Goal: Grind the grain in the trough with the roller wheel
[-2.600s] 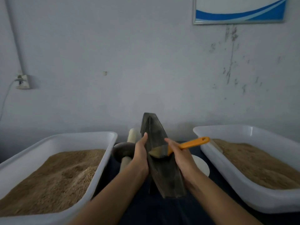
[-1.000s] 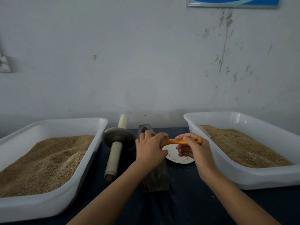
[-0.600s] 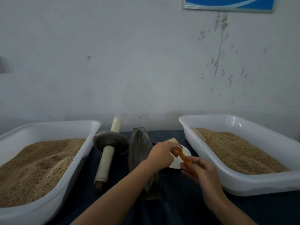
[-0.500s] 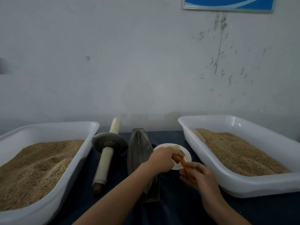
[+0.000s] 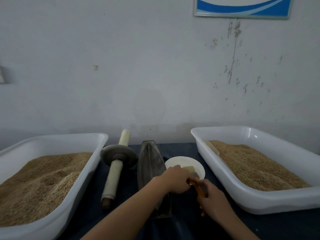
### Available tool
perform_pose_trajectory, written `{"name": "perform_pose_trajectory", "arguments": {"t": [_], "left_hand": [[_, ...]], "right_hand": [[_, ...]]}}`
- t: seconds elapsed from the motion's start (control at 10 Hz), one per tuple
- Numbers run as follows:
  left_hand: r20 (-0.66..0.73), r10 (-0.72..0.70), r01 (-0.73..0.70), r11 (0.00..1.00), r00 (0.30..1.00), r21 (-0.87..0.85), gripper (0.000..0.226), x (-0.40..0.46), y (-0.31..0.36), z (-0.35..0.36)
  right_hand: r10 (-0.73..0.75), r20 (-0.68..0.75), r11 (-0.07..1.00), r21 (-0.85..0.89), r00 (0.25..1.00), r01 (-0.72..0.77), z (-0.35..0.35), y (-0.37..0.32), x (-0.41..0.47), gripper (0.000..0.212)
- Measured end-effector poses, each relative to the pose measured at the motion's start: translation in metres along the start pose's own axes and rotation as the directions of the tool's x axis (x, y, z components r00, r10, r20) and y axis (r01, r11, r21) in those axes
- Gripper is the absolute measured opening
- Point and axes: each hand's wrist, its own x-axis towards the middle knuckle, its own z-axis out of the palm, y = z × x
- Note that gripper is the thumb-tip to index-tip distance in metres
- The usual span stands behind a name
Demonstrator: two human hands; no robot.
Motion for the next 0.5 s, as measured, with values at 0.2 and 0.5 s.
{"name": "perform_pose_trajectory", "arguments": {"t": [0.2,0.5], "left_hand": [[-0.060,0.027,-0.028,0.999,0.998,-0.018,0.035,-0.019,0.003,-0.015],[-0.496,-0.557,0.076,0.712,0.666,-0.698,0.018,-0.094,-0.022,-0.012]], "right_hand": [[-0.224,-0.040,0.791,-0.591,0.974,0.158,0.004,-0.004,-0.011,0.038],[-0.281,0.015,0.940,-0.199,0.960,0.278,0.012,-0.026,-0.021,0.027]]}}
